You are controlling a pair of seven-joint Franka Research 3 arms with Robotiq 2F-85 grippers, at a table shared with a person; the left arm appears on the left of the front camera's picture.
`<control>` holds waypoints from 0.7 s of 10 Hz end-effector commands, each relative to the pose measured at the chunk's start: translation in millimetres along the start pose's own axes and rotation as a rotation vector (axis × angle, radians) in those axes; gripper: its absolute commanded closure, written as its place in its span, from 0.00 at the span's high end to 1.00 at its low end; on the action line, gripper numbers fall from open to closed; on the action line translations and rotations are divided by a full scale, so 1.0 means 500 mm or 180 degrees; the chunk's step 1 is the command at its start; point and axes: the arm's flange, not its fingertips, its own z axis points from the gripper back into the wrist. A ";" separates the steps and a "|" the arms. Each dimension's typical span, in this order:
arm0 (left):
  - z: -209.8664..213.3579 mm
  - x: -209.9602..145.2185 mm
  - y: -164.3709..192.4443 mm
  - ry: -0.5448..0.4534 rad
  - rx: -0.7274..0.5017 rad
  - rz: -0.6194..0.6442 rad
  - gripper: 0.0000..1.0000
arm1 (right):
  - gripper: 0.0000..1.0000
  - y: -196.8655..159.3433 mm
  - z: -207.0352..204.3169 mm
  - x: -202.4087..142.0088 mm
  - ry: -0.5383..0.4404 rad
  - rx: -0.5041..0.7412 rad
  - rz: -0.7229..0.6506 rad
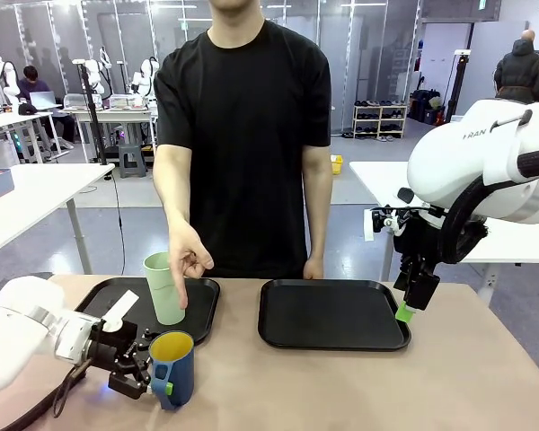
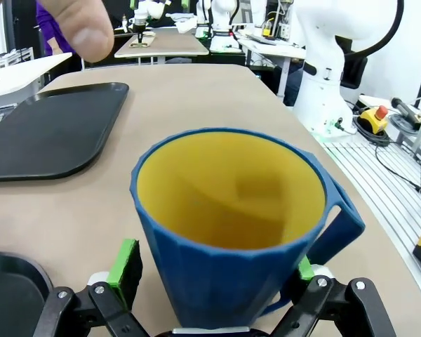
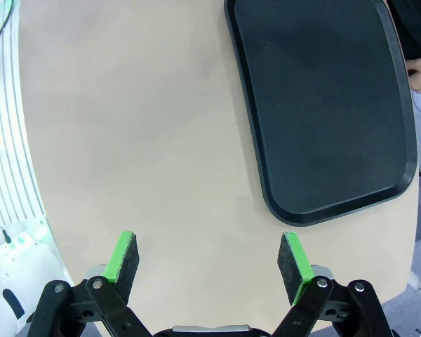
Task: Sort and store the cups by type.
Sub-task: Pick up the Handle plastic cup and place it into the empty Flat Tray.
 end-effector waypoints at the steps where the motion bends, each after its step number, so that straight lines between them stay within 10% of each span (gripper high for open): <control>1: -0.020 -0.003 0.020 -0.0155 -0.0025 -0.0056 1.00 | 1.00 0.005 -0.004 -0.002 -0.0020 -0.0041 -0.0045; 4: -0.025 -0.008 0.024 -0.0179 -0.0025 -0.0070 1.00 | 1.00 0.005 -0.004 -0.002 -0.0020 -0.0041 -0.0045; 7: -0.034 -0.019 0.021 -0.0311 -0.0105 0.0009 0.66 | 1.00 0.005 -0.004 -0.002 -0.0020 -0.0041 -0.0045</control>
